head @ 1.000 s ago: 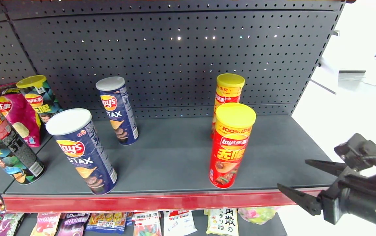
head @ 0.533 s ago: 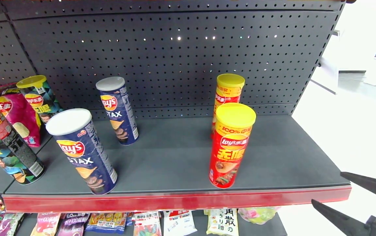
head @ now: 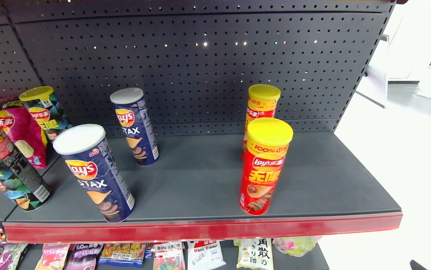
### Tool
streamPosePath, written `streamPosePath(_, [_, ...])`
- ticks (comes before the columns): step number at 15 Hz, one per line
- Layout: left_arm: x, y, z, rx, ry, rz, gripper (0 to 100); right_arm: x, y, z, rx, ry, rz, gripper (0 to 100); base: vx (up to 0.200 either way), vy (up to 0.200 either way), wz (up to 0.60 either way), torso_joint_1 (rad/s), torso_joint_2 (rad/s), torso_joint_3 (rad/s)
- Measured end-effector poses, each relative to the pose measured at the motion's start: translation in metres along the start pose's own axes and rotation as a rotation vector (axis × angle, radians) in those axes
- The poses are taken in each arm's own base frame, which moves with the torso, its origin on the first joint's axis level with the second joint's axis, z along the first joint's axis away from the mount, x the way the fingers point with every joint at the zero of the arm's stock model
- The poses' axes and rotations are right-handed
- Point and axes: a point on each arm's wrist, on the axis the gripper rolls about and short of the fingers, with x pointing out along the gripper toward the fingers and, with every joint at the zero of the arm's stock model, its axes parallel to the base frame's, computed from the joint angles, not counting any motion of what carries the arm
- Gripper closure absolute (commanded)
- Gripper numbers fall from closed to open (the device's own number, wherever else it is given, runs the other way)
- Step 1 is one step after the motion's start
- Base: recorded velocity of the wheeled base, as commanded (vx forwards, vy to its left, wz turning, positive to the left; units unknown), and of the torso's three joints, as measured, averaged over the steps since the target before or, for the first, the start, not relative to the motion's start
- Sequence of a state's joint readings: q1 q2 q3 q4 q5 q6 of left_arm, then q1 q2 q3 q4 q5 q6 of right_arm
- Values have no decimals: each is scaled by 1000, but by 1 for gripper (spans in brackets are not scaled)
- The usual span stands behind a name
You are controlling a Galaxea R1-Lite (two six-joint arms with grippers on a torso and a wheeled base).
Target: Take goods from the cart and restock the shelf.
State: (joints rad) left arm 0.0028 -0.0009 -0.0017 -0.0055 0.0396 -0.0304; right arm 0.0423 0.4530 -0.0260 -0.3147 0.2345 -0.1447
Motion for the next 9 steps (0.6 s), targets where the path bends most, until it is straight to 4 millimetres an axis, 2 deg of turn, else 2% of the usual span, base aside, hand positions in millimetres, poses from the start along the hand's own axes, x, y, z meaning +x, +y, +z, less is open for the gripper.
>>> streamPosePath(4, [0, 0, 0, 0, 0, 0, 0, -25, 11, -30, 30, 13, -165, 0, 0, 0, 0, 0, 0, 0])
streamPosePath(9, [0, 0, 0, 0, 0, 0, 0, -31, 14, -35, 47, -29, -214, 0, 0, 0, 0, 0, 0, 0])
